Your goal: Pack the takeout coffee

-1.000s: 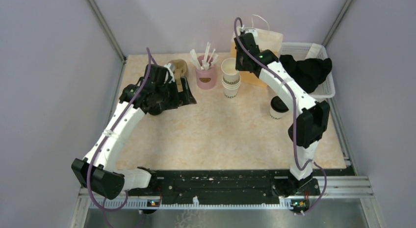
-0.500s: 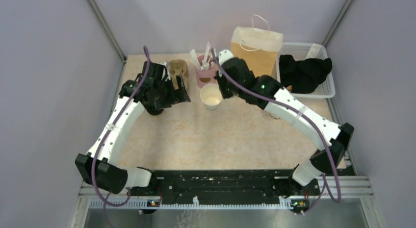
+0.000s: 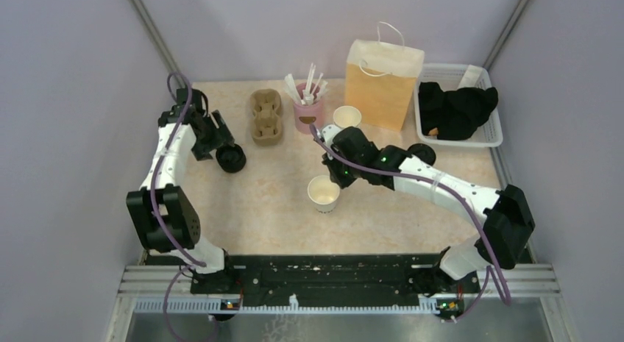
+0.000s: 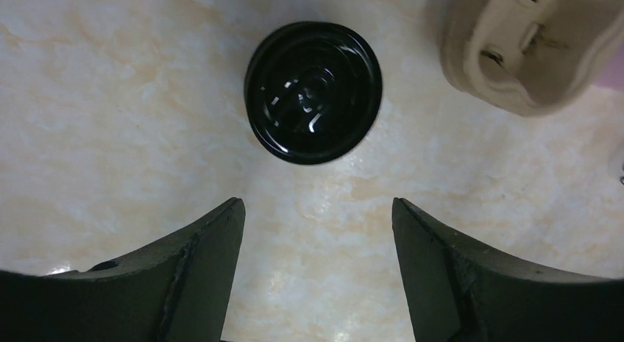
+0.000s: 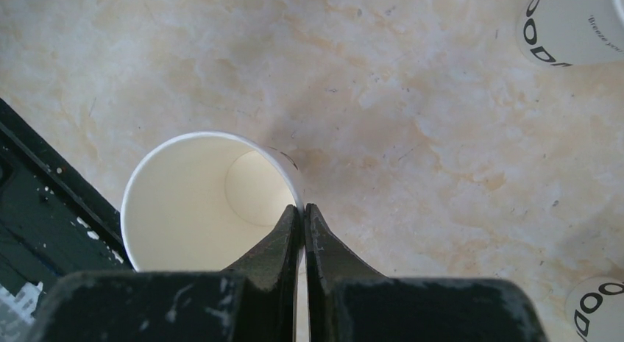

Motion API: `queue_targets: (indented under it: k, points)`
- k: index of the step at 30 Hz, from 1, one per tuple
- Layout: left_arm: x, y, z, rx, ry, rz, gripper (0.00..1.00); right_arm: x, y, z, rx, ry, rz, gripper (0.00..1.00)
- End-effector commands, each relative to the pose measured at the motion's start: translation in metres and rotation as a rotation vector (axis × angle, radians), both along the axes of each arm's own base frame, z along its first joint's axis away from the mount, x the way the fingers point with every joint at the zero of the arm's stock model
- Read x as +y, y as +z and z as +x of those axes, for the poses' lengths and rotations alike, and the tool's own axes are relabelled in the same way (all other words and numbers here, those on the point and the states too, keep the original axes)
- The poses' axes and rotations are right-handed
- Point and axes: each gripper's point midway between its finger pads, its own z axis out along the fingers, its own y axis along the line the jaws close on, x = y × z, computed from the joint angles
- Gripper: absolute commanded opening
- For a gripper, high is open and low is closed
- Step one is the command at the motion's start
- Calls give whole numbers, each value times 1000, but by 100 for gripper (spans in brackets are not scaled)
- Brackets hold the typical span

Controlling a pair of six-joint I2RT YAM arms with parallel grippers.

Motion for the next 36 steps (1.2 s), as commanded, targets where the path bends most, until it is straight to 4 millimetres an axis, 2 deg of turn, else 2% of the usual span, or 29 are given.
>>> queue_targets:
  k: [1, 5, 10, 12, 18, 28, 31, 36]
  points:
    - [31, -10, 29, -23, 21, 98, 79, 19, 11, 6, -72, 76, 76, 0]
    - [46, -30, 33, 25, 25, 147, 77, 12, 5, 5, -89, 77, 59, 0]
    - [48, -50, 42, 63, 2, 129, 69, 1, -6, 6, -103, 47, 29, 0]
    - [46, -53, 44, 86, 4, 108, 63, 1, -9, 6, -98, 46, 28, 0]
    - [49, -55, 48, 86, 12, 114, 53, 2, -9, 8, -100, 39, 22, 0]
    - [54, -67, 44, 115, 18, 114, 49, 0, -14, 9, -97, 25, 9, 5]
    - [54, -70, 42, 119, 17, 113, 46, -1, -15, 9, -95, 22, 6, 9]
    - [53, -72, 43, 121, 9, 107, 46, -3, -11, 11, -103, 8, 0, 29]
